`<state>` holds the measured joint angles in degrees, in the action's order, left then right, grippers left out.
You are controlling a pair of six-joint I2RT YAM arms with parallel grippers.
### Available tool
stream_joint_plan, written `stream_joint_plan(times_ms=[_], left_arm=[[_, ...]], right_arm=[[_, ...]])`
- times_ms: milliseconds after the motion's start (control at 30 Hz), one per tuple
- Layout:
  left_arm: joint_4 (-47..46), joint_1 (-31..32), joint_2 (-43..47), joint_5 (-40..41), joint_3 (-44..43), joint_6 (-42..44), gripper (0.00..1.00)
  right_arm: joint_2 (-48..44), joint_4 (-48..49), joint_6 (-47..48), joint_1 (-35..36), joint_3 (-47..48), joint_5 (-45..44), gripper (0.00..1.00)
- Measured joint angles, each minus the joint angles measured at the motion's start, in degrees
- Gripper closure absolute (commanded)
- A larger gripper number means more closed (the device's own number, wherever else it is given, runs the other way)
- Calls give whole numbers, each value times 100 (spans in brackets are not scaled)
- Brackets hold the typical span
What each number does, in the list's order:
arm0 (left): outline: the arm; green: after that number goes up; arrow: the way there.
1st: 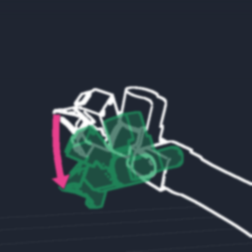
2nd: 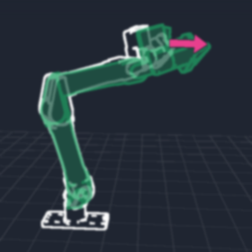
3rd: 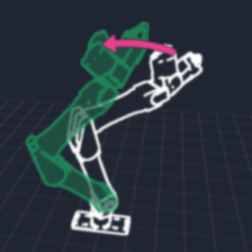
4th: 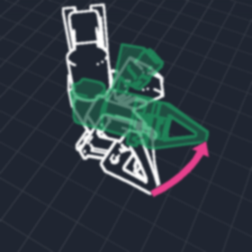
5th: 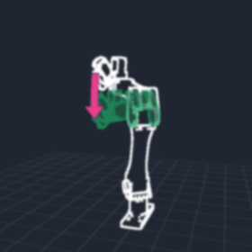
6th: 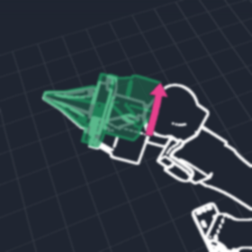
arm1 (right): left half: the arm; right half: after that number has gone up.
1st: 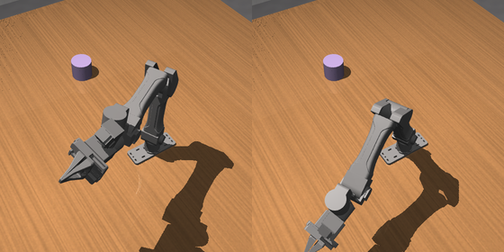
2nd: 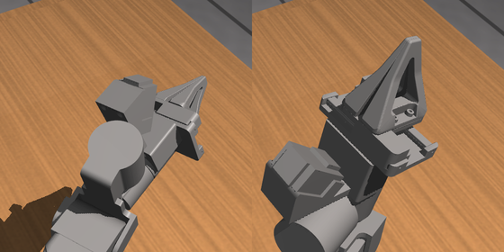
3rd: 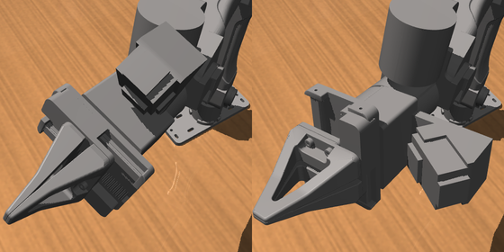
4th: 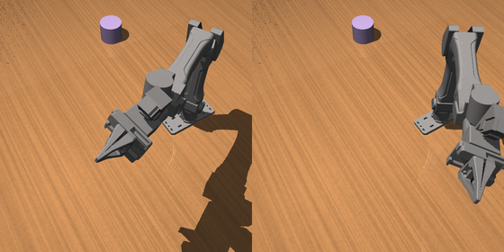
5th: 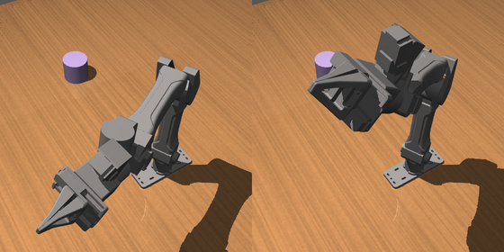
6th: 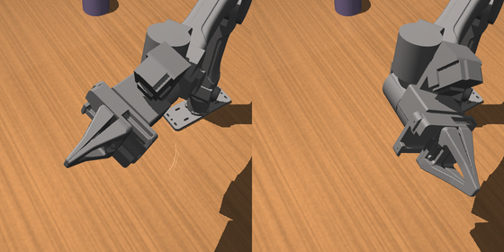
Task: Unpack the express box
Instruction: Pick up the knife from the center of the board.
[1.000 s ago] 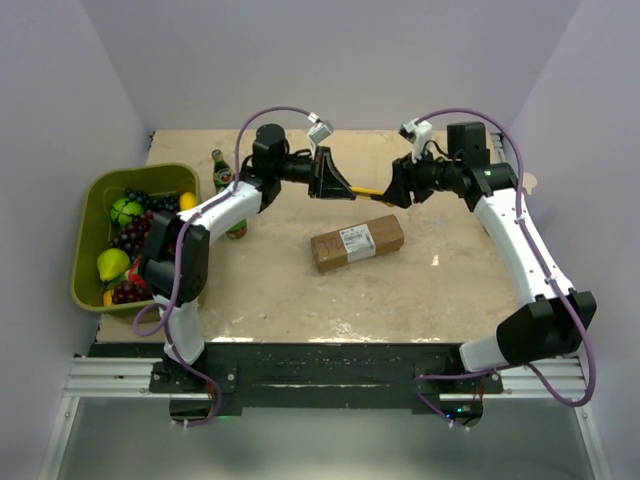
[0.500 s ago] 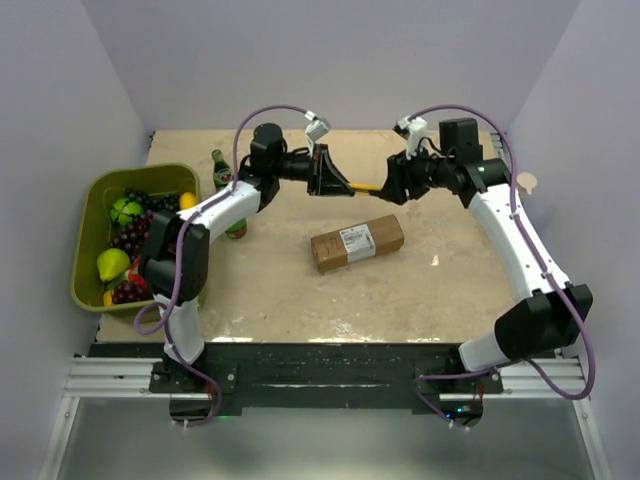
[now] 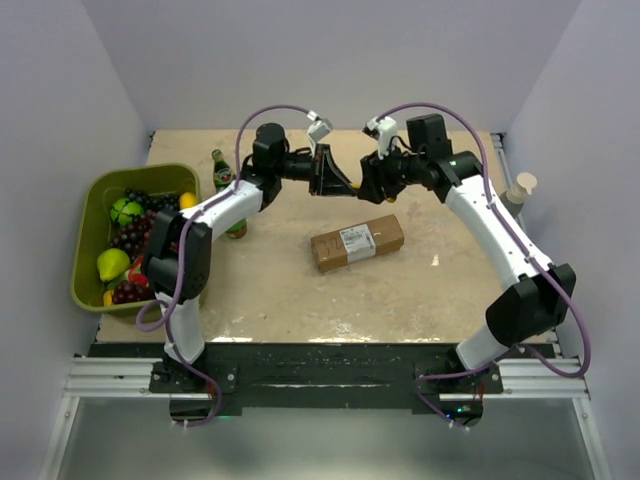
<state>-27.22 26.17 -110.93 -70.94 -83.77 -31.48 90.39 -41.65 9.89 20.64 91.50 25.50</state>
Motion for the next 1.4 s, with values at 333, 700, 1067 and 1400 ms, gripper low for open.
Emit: stream_joint_plan(times_ms=[333, 700, 1067, 1400], left_arm=[[710, 66, 7, -201, -188, 584, 100], [1060, 90, 7, -654, -188, 868, 100], [1189, 90, 50, -686, -188, 1005, 100], [1163, 90, 68, -623, -188, 1005, 100]], right_arm=[[-247, -83, 846, -673, 35, 1303, 25], [-455, -925, 2028, -909, -15, 2192, 30], [-417, -1429, 2592, -909, -15, 2006, 39], [-328, -1467, 2555, -901, -15, 1744, 52]])
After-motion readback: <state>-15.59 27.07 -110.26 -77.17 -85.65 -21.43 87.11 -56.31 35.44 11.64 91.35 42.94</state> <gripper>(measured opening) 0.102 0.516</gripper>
